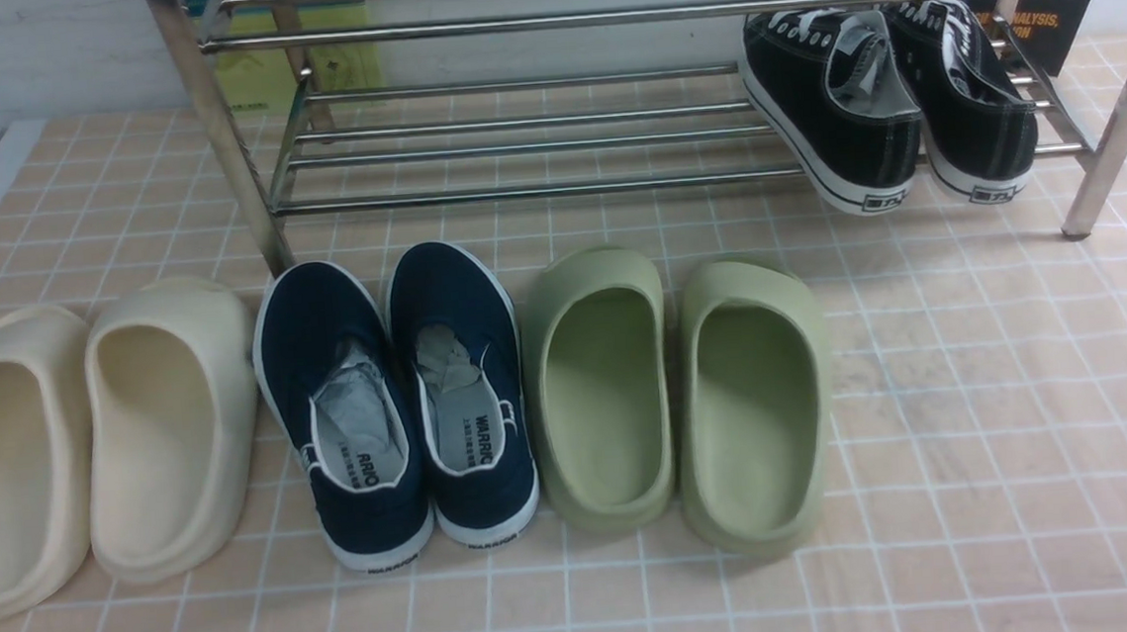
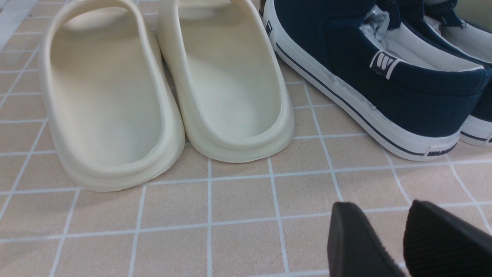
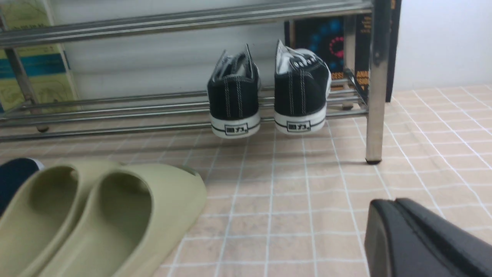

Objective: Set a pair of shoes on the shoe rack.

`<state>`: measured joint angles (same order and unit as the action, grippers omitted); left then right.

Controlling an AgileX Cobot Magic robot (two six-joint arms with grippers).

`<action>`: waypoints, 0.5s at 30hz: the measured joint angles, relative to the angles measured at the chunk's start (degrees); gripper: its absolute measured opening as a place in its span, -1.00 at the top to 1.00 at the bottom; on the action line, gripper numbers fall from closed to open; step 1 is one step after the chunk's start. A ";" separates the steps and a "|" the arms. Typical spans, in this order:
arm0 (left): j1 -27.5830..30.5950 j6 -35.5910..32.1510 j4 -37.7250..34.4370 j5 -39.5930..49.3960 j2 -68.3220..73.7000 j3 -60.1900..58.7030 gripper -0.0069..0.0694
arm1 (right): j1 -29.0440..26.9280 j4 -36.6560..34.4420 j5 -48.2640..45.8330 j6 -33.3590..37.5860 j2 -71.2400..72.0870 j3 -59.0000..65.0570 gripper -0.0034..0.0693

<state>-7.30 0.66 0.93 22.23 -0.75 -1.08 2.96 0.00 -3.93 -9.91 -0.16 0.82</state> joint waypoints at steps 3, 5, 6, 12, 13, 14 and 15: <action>0.00 -0.02 0.00 0.00 0.00 0.00 0.19 | -1.22 -2.76 -3.87 3.92 0.69 0.53 0.91; 0.00 -0.02 0.00 0.00 0.00 0.00 0.19 | -1.35 -3.60 -7.01 6.39 0.69 0.53 0.91; 0.00 -0.02 0.00 0.00 0.00 0.00 0.19 | -1.42 -3.75 -9.21 7.45 0.69 0.53 0.91; 0.00 -0.02 0.00 0.00 0.00 0.00 0.19 | -1.55 -3.96 -16.39 8.59 0.69 0.26 0.91; 0.00 -0.02 0.00 0.00 0.00 0.00 0.19 | -1.55 -3.96 -16.40 8.59 0.69 0.26 0.91; 0.00 -0.02 0.05 0.00 0.00 0.00 0.19 | -1.55 -3.96 -16.60 8.59 0.69 0.20 0.91; 0.00 -0.02 0.05 0.00 0.00 0.00 0.19 | -1.55 -3.96 -16.61 8.59 0.69 0.20 0.91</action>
<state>-7.30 0.64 0.99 22.23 -0.75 -1.08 1.42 -3.96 -20.54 -1.33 0.53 1.02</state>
